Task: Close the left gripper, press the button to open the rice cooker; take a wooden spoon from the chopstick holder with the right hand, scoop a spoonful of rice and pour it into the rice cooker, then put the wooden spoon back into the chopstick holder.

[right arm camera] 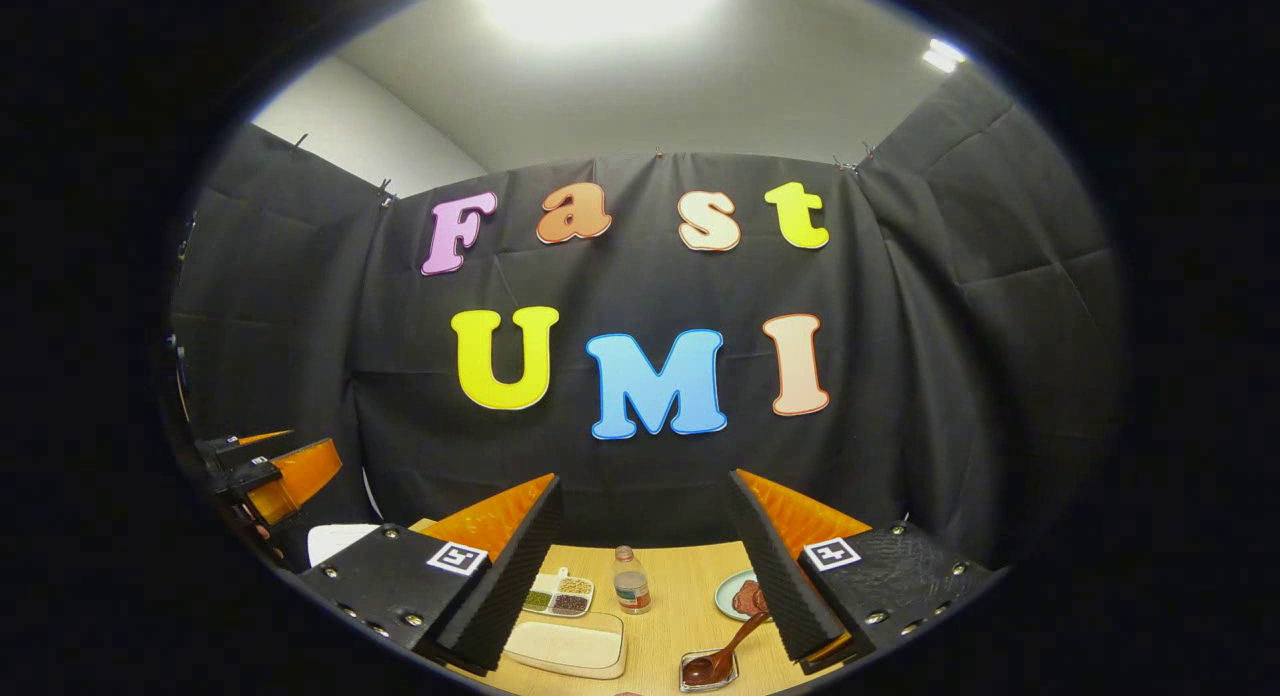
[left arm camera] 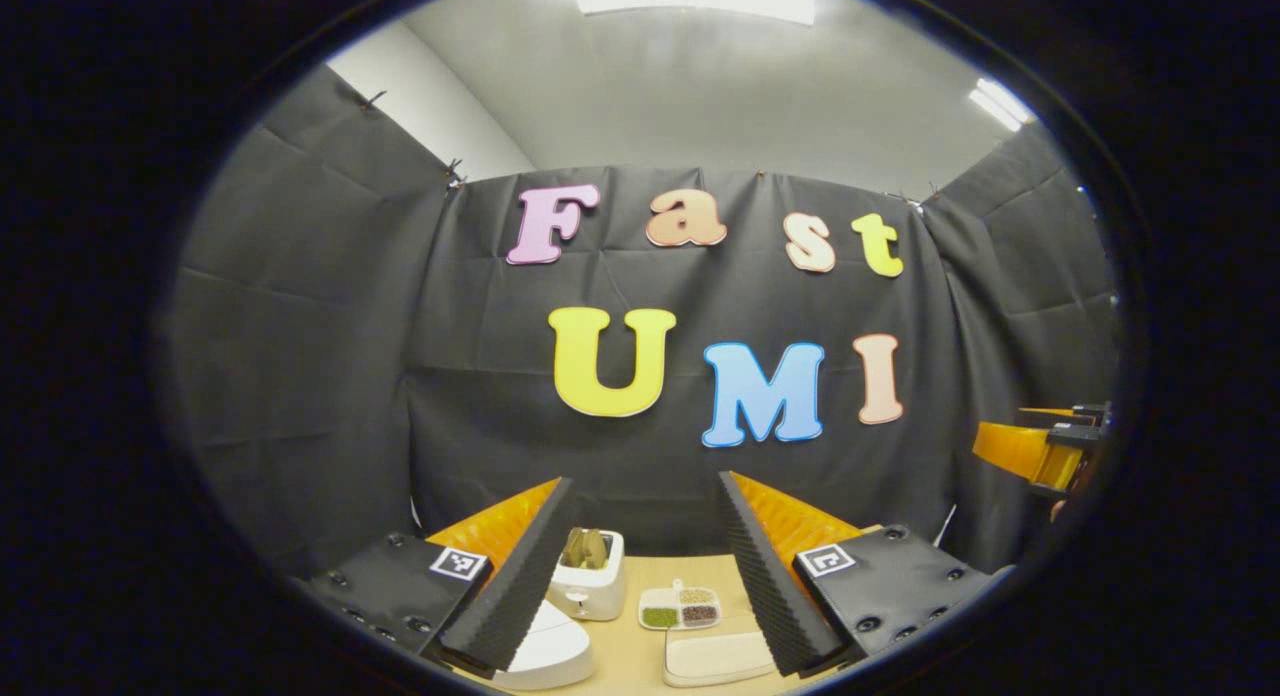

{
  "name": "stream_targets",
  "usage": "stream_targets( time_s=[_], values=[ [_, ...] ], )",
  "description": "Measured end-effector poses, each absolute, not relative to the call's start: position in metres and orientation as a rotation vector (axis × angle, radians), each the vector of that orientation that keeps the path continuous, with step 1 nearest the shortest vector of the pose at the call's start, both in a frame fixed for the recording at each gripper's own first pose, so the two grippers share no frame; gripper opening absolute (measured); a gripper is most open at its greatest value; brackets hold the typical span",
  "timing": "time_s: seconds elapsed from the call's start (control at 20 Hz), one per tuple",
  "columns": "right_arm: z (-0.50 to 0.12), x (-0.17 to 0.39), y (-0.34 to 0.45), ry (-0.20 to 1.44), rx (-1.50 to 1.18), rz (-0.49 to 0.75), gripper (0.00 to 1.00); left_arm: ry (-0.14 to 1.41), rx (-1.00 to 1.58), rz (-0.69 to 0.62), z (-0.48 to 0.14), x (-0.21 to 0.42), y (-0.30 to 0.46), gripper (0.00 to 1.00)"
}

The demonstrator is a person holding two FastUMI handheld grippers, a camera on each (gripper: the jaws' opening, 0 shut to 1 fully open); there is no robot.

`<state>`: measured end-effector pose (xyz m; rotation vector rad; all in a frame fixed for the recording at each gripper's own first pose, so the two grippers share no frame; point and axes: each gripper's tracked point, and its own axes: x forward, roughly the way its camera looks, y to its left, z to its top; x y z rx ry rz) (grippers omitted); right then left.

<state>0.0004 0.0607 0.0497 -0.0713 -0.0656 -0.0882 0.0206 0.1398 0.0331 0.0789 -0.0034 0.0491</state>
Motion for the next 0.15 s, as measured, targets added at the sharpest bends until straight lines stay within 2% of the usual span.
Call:
stream_targets(
  time_s=[0.15],
  values=[
    [0.0463, 0.0015, 0.0686, -0.054, -0.076, -0.108, 0.99, 0.007, 0.072, 0.039, 0.0298, 0.0226, 0.1519, 0.97]
  ],
)
